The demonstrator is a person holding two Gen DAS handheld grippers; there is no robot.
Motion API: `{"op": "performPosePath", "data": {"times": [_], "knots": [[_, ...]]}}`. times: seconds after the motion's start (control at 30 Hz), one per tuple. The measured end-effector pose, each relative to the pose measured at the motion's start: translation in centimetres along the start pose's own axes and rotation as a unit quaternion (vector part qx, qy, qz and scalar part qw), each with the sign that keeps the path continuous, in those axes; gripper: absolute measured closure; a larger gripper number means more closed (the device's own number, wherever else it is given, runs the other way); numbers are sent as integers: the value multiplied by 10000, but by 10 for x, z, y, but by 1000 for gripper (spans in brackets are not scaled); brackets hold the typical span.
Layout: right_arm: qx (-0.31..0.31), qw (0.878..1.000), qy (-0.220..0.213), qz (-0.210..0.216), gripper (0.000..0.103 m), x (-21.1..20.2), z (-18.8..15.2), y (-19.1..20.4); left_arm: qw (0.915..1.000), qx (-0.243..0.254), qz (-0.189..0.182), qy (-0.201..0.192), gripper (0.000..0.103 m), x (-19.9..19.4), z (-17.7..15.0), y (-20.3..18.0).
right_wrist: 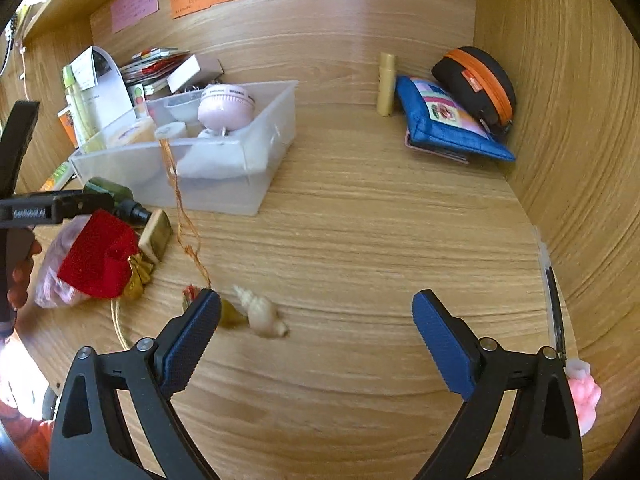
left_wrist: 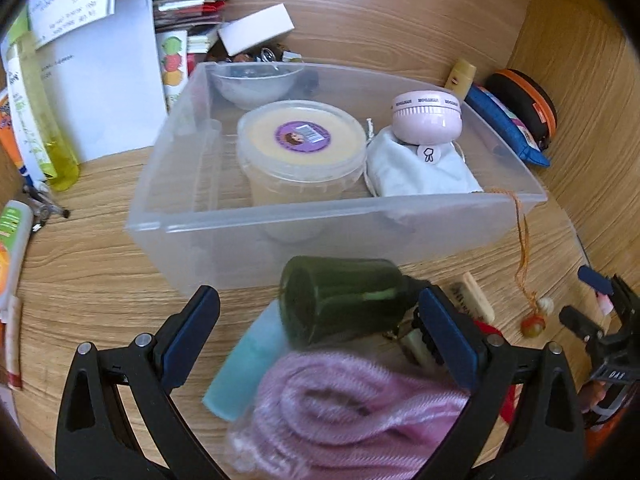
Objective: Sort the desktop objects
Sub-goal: 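Grasp the dark green bottle with the left gripper while the right reaches the seashell, then place the green bottle in the clear box with the left gripper while the right carries the seashell there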
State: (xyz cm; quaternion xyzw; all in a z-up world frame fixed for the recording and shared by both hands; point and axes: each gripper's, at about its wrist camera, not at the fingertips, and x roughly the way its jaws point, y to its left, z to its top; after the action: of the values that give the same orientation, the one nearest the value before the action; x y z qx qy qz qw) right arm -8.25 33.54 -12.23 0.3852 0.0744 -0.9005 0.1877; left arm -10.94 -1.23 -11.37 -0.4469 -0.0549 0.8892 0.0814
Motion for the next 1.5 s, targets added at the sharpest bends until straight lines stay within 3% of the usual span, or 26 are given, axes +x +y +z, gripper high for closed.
{"op": "performPosePath", "data": {"times": [0.07, 0.2, 0.37, 0.47, 0.6, 0.67, 0.83, 1.5], "knots": [[-37, 10000, 54, 58, 18, 2, -3, -2, 9999, -92, -87, 63, 2, 5, 2, 1], [-104, 9995, 185, 219, 26, 8, -6, -2, 9983, -354, -369, 275, 2, 14, 5, 8], [-256, 9984, 267, 416, 44, 17, -6, 4, 9992, -246, -234, 206, 4, 14, 4, 4], [-355, 9979, 269, 470, 62, 21, -3, 8, 9996, -86, -221, 148, 14, 12, 1, -1], [-411, 9973, 259, 558, 75, 23, 1, 11, 9995, -37, -294, 83, 32, 11, -1, -5], [-411, 9968, 266, 631, 86, 24, 2, 12, 9996, 9, -296, 49, 34, 10, -3, -7], [-294, 9970, 227, 677, 86, 23, 3, 11, 9993, 15, -363, -54, 40, 4, -6, -9], [-213, 9960, -474, 723, 86, 1, 49, 18, 9936, -337, -257, -1047, 40, -65, -1, 23]]}}
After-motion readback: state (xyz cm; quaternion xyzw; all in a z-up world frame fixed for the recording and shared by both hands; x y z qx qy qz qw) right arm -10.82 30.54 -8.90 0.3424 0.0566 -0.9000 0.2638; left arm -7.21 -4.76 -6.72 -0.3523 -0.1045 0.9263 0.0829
